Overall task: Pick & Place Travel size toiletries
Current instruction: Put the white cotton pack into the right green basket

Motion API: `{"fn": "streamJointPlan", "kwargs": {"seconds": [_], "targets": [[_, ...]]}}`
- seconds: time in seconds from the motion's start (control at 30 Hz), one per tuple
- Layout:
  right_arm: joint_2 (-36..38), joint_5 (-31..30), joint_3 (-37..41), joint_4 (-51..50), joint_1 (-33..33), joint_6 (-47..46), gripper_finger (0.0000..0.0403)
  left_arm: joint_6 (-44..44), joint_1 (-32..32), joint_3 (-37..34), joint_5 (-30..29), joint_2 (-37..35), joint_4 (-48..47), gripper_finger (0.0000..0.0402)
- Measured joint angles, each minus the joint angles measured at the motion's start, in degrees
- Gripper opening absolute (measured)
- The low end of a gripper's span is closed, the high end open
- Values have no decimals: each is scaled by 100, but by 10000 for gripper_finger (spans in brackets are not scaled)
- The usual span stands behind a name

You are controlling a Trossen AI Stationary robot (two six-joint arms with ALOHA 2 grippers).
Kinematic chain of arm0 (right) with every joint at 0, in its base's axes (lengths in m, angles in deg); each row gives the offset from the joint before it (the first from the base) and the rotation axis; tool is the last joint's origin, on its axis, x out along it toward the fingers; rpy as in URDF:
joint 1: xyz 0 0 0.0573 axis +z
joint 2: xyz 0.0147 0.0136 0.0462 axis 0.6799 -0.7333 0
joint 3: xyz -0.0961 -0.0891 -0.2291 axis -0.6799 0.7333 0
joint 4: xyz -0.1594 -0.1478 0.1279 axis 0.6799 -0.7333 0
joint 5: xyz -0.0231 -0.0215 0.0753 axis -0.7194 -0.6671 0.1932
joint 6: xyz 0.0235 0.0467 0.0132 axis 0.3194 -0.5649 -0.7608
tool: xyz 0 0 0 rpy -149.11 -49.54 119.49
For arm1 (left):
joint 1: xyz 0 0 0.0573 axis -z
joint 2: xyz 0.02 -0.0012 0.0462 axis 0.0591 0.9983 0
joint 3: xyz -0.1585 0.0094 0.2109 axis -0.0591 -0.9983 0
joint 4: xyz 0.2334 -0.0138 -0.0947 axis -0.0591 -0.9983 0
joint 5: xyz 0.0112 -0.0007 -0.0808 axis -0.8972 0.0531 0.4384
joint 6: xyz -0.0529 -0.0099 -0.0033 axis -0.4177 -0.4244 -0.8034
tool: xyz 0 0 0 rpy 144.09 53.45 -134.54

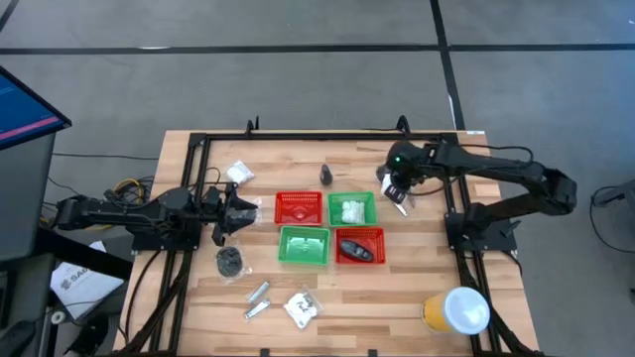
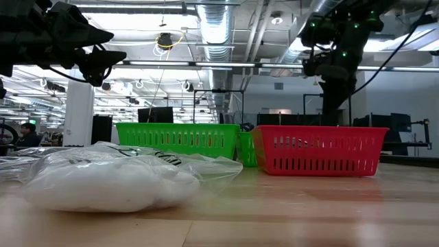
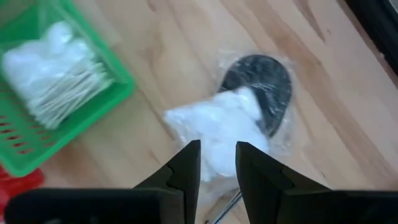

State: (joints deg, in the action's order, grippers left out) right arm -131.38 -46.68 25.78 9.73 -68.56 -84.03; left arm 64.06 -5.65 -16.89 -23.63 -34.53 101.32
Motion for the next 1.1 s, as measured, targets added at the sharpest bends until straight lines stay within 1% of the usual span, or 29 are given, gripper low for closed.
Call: {"fn": "streamJointPlan", "kwargs": {"seconds": [0.17,0.3,0.63,0.77,0.9,1.1], "targets": [[-175,9,42,6,-179,11,99,1,-1,0,0,0,0,213],[-405,11,42,9,-259,47,118,0,-2,2,0,0,0,213],[-1019,7,42,64,-246,160,210,2,-2,2,0,0,-2,213],[-1216,6,42,101,-232,221,237,2,-2,0,0,0,-1,213],[-1343,2,42,222,-198,284,247,2,0,2,0,0,-2,213],[-1442,0,42,269,-163,331,249,2,-1,1,0,0,-2,213]]}}
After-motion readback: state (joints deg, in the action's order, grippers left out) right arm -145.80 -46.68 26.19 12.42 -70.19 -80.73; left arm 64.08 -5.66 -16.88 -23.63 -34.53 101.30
